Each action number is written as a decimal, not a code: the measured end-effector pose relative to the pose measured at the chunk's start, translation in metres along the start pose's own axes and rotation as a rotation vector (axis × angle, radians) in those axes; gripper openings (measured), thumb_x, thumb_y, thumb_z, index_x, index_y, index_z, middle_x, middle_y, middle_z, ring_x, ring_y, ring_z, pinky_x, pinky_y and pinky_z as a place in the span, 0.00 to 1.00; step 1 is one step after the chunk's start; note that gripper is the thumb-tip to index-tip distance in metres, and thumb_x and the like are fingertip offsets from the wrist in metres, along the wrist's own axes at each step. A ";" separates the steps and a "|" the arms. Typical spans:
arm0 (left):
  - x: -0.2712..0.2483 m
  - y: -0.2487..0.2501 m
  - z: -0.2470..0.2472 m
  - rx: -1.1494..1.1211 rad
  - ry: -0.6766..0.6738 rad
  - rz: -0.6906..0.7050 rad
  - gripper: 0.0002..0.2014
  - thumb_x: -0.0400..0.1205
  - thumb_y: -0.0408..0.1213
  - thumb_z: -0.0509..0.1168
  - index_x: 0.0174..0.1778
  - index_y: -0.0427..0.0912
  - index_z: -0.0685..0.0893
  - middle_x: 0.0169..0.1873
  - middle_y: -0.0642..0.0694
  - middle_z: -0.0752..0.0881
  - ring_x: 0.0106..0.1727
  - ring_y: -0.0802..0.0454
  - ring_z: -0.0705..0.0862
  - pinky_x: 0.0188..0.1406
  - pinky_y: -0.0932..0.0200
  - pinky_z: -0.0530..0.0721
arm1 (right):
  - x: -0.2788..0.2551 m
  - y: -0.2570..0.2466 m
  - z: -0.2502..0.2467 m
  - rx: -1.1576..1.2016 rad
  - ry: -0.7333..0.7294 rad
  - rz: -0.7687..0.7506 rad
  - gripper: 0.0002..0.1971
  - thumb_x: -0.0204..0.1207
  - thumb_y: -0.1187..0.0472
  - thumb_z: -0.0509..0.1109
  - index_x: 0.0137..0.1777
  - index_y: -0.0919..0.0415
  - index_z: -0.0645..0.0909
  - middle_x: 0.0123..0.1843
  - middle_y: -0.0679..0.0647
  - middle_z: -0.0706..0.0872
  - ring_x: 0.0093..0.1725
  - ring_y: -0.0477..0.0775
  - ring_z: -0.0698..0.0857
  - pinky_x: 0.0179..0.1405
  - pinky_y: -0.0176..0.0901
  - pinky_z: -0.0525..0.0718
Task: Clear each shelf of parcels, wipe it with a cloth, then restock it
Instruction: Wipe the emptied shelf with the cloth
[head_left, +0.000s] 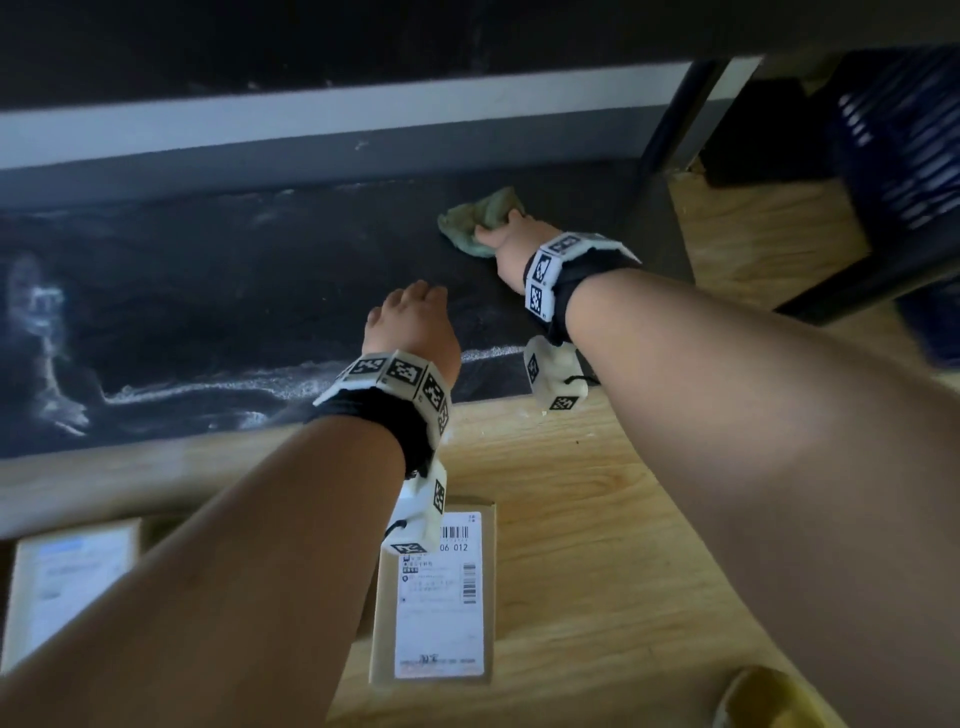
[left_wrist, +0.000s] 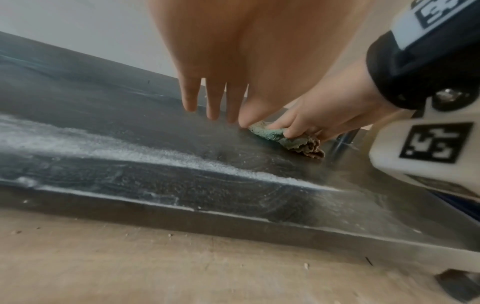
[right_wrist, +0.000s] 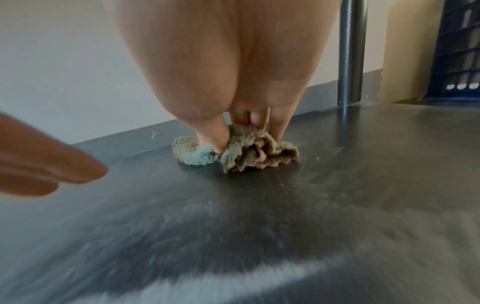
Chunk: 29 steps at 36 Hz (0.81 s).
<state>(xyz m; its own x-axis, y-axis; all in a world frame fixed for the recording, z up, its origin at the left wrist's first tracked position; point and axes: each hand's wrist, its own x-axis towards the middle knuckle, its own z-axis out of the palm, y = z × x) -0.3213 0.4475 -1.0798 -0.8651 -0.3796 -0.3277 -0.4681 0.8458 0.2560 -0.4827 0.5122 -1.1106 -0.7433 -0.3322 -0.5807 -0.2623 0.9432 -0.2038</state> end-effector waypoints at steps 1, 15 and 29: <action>-0.004 0.002 0.000 0.002 0.003 0.002 0.27 0.82 0.27 0.54 0.79 0.44 0.66 0.78 0.47 0.66 0.79 0.46 0.63 0.77 0.50 0.61 | -0.005 0.001 0.004 0.014 0.001 0.027 0.32 0.87 0.48 0.53 0.86 0.63 0.51 0.85 0.62 0.56 0.83 0.64 0.60 0.80 0.55 0.60; -0.048 0.028 0.008 -0.001 -0.005 0.024 0.27 0.80 0.29 0.59 0.77 0.44 0.68 0.78 0.46 0.66 0.79 0.44 0.63 0.77 0.48 0.63 | -0.119 0.048 0.040 -0.056 0.021 -0.147 0.19 0.83 0.62 0.63 0.71 0.47 0.81 0.66 0.60 0.84 0.62 0.64 0.84 0.60 0.50 0.81; -0.057 0.028 0.009 0.081 -0.029 0.001 0.28 0.82 0.33 0.58 0.80 0.45 0.62 0.81 0.46 0.60 0.81 0.44 0.59 0.80 0.46 0.60 | -0.115 0.086 0.025 -0.002 -0.078 0.070 0.31 0.86 0.64 0.56 0.86 0.52 0.50 0.86 0.64 0.43 0.85 0.65 0.46 0.81 0.57 0.55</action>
<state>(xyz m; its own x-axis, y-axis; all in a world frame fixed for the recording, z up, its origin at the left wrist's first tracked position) -0.2837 0.4960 -1.0620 -0.8594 -0.3687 -0.3543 -0.4502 0.8741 0.1823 -0.4040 0.6316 -1.0809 -0.7096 -0.2642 -0.6532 -0.2125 0.9641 -0.1591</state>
